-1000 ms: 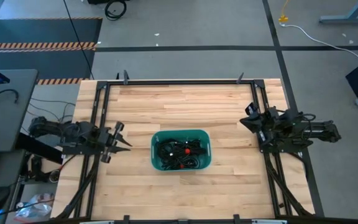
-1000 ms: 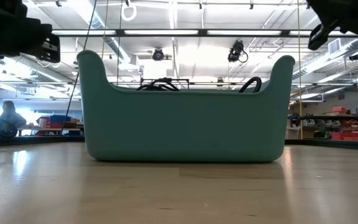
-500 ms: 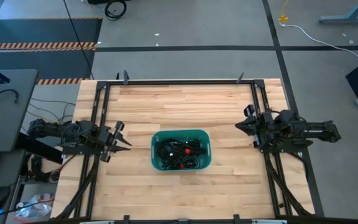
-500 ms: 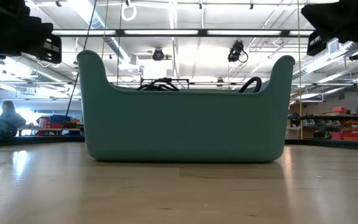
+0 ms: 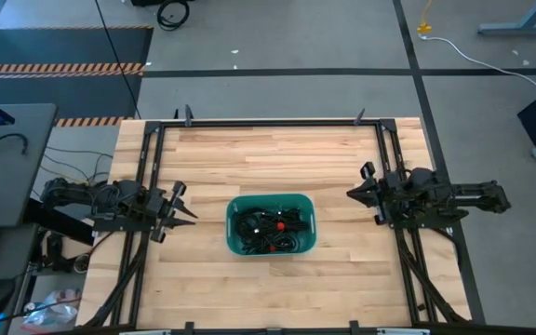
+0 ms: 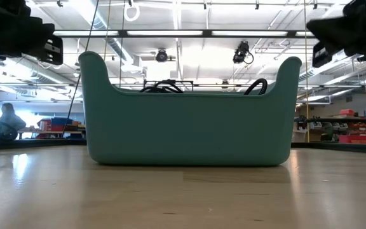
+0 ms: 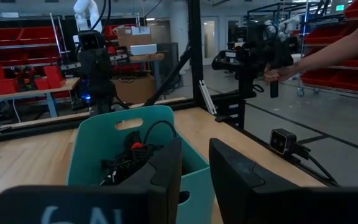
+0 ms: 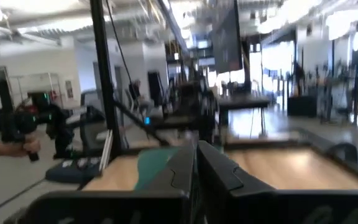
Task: Pick and place USB-C Cables
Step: Return to Home Position
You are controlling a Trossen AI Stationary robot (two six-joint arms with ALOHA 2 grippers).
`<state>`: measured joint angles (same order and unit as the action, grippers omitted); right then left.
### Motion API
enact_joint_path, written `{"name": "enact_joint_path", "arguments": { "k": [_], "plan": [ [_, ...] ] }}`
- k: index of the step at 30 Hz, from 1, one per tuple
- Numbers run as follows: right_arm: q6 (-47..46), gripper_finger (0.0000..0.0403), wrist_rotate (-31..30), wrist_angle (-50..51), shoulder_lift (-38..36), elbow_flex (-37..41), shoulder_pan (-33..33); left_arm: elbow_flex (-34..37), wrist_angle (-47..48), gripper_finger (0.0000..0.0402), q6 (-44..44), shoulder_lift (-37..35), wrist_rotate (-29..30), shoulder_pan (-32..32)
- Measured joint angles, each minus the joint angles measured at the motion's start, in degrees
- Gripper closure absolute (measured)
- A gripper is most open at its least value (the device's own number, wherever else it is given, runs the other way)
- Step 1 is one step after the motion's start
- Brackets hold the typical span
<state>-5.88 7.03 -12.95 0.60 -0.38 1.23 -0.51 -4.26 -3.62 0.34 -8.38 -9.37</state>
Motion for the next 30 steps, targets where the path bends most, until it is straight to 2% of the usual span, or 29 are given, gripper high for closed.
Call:
{"name": "enact_joint_path", "arguments": {
  "k": [7,12,21,30],
  "plan": [
    [-6.88,0.0378,-0.02,11.1,0.04,0.01,0.02,0.0,0.53,0.0312,1.33,0.0,0.17,0.0],
    [-4.25,0.0378,-1.12,11.15,0.25,0.0,0.07,-0.04,1.68,0.031,1.72,0.02,0.87,0.0],
    [-4.85,0.0378,-1.45,11.24,0.68,0.0,-0.02,-0.04,2.47,0.031,-0.26,0.02,3.67,0.0],
    [-6.38,0.0378,-1.38,11.24,0.68,0.0,-0.02,0.07,-1.4,0.031,0.19,0.0,3.52,0.0]
  ]
}}
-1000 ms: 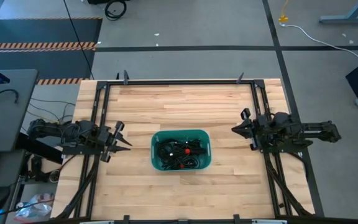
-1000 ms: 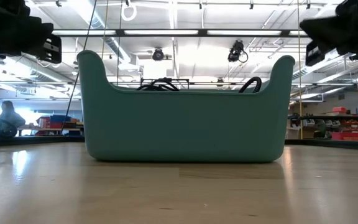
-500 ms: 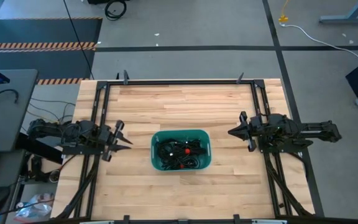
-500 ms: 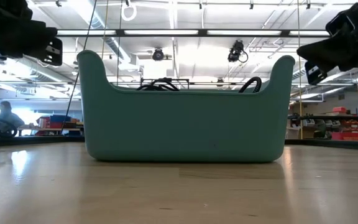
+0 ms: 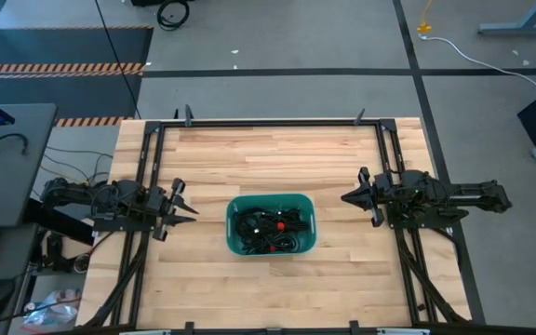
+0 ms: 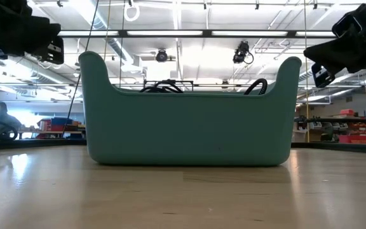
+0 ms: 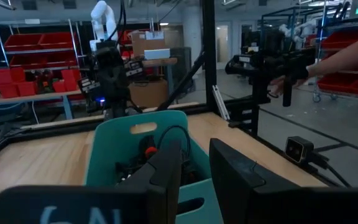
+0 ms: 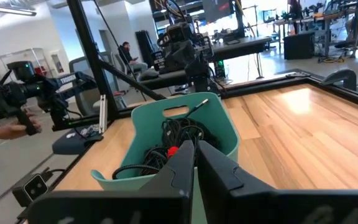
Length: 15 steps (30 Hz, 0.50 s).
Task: Pick and place USB-C Cables
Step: Return to Home Position
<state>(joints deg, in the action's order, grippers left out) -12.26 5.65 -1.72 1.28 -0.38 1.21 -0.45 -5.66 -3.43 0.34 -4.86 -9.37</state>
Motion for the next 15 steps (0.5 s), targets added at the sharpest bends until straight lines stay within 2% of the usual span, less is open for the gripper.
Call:
{"name": "enact_joint_path", "arguments": {
  "k": [15],
  "plan": [
    [0.19,0.0378,-1.02,-4.99,0.0,0.02,0.02,0.0,-0.5,0.031,1.11,0.02,0.37,0.0]
  ]
}}
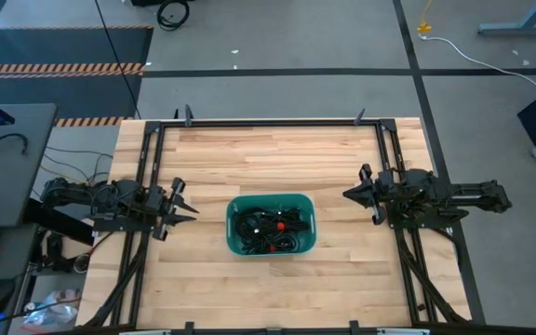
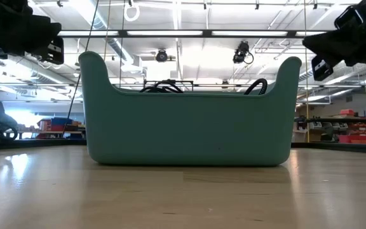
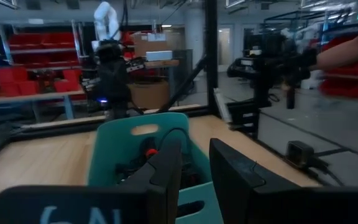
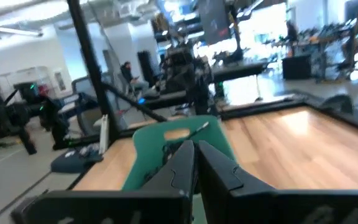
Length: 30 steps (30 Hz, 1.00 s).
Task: Pick and place USB-C Cables
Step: Return to Home Position
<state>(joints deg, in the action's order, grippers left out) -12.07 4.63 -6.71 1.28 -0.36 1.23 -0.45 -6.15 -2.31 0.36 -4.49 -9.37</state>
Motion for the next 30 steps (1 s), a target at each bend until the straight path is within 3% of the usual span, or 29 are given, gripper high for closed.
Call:
{"name": "enact_joint_path", "arguments": {
  "k": [4,8,14,19,25,30],
  "plan": [
    [0.0,0.0378,-5.24,-3.29,0.0,-0.02,0.0,-0.02,-1.16,0.0312,-4.49,0.0,7.47,-0.02],
    [-4.99,0.0378,-10.02,-5.93,-0.02,-0.02,0.0,-0.02,-3.31,0.0312,-2.48,-0.02,11.98,0.0],
    [-13.46,0.0378,-13.6,-6.43,0.0,0.0,0.0,-0.02,-4.21,0.0312,4.46,0.0,12.22,-0.02],
    [-13.21,0.0378,-14.48,-5.82,0.0,-0.02,0.0,-0.02,-4.7,0.0313,3.22,0.0,12.72,-0.02],
    [-9.39,0.0378,-13.74,-8.23,0.0,0.0,0.0,-0.02,-6.34,0.0313,10.76,-0.01,13.29,-0.02],
    [-7.43,0.0378,-13.58,-6.68,0.0,0.0,0.0,-0.02,-5.46,0.0313,10.7,0.0,13.29,-0.02]
  ]
}}
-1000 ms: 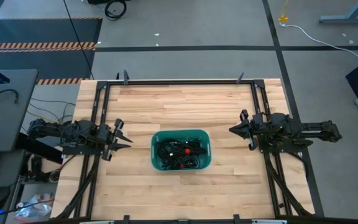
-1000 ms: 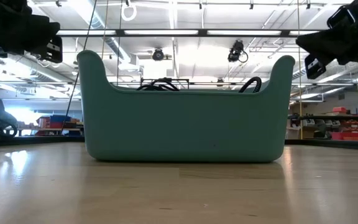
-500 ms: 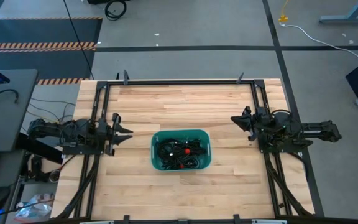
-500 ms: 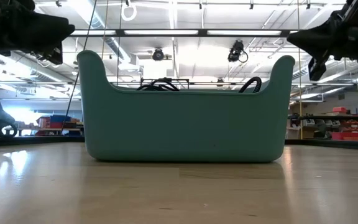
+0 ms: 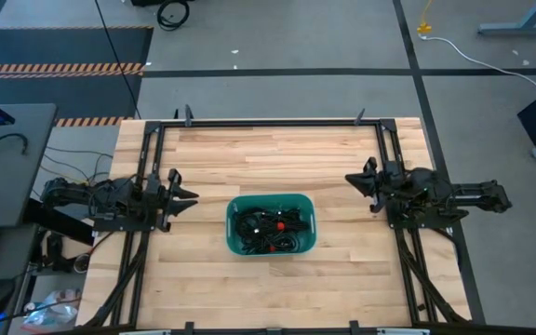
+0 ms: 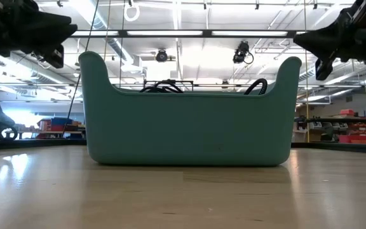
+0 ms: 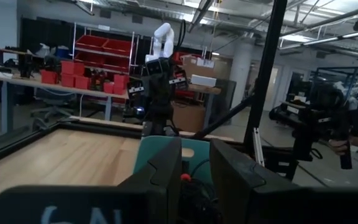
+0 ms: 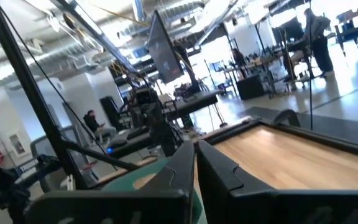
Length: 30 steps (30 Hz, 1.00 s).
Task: Pick and place USB-C Cables
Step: Return to Home Position
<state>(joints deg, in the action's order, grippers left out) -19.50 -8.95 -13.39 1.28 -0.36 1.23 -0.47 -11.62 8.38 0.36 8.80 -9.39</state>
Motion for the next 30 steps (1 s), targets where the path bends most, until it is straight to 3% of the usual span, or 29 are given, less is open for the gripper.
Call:
{"name": "enact_joint_path", "arguments": {
  "k": [16,20,30],
  "plan": [
    [-3.07,0.0378,1.18,2.69,0.98,0.0,-0.11,0.0,1.04,0.0313,-1.15,0.0,0.0,0.0],
    [2.57,0.0378,3.33,2.54,0.97,0.0,-0.11,0.0,1.28,0.0313,1.1,0.0,-0.02,0.0],
    [10.15,0.039,3.9,4.53,0.98,-0.01,-0.11,0.0,4.44,0.0331,-7.66,0.0,-0.02,-0.11]
  ]
}}
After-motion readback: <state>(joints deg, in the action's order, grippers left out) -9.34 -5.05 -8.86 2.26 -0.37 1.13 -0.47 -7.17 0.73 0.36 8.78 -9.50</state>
